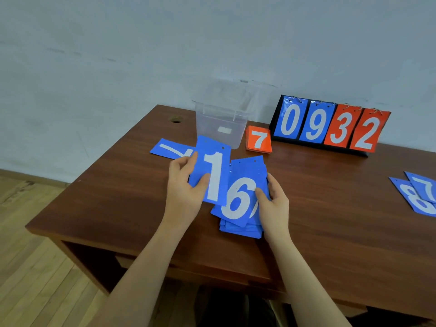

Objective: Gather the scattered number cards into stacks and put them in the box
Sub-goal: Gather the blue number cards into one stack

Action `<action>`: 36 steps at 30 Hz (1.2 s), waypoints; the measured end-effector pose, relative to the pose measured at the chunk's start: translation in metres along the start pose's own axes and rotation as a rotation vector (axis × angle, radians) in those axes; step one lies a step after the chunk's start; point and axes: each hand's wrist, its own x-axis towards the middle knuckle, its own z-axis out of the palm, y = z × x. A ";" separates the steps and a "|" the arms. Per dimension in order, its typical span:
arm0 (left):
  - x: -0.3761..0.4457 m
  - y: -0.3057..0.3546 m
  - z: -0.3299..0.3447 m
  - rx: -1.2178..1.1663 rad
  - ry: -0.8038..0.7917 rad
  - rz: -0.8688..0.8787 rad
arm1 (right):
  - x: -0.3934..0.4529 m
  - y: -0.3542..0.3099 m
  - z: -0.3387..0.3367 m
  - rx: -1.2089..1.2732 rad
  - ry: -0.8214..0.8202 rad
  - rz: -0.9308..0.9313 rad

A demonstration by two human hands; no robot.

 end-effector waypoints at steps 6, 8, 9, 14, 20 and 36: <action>-0.018 0.006 0.021 0.198 -0.237 0.030 | -0.006 -0.009 0.010 0.109 -0.026 0.006; -0.021 0.001 0.026 0.341 -0.264 0.015 | -0.006 -0.010 0.012 0.097 -0.037 -0.010; -0.021 -0.002 0.027 0.385 -0.278 0.002 | -0.006 -0.010 0.013 0.074 -0.042 -0.022; 0.007 -0.018 0.019 0.546 -0.389 -0.121 | 0.006 -0.009 0.013 0.042 -0.045 -0.051; 0.069 -0.059 0.011 0.795 -0.392 -0.336 | 0.030 -0.005 0.021 -0.005 -0.014 -0.063; 0.027 -0.053 0.011 0.762 -0.403 -0.028 | 0.021 0.000 0.020 -0.005 -0.020 -0.049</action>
